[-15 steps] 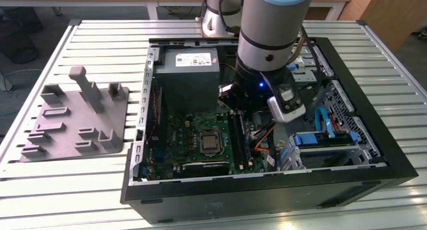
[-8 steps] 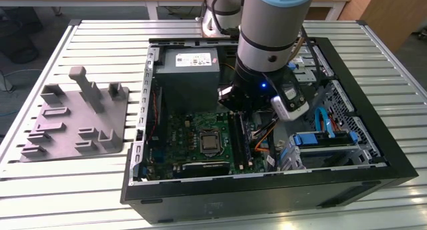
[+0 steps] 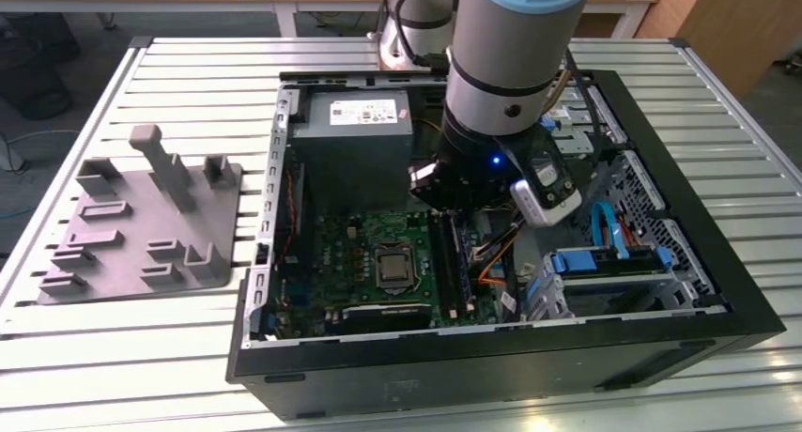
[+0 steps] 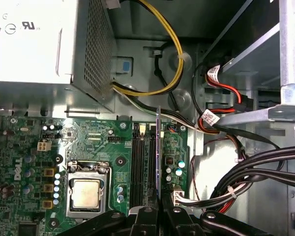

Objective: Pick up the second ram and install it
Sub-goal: 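Insert the second ram into the second slot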

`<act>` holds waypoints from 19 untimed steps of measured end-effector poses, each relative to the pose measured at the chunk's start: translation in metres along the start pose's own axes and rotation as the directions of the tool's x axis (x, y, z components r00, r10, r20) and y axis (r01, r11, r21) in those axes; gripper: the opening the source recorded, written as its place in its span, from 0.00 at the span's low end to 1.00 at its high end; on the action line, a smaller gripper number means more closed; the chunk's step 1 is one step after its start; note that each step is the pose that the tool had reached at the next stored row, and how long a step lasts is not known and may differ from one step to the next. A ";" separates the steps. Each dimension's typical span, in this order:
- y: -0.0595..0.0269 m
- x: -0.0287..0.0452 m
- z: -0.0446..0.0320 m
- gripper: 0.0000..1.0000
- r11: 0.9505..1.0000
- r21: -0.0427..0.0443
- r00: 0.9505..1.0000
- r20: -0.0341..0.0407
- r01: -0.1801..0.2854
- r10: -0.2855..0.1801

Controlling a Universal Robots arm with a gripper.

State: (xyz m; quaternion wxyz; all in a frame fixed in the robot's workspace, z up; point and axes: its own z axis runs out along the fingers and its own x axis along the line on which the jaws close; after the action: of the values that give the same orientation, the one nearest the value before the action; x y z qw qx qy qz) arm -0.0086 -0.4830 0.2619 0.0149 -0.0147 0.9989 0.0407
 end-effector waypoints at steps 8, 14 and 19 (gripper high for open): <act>-0.0004 0.0040 0.0008 0.14 1.000 0.001 1.000 0.000 0.000 0.000; -0.0010 0.0058 0.0023 0.14 1.000 0.002 1.000 0.000 0.000 0.000; -0.0019 0.0068 0.0038 0.14 1.000 0.002 1.000 0.000 0.000 0.000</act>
State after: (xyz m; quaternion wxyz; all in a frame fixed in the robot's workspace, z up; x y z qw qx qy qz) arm -0.0153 -0.4848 0.2578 0.0149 -0.0147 0.9990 0.0398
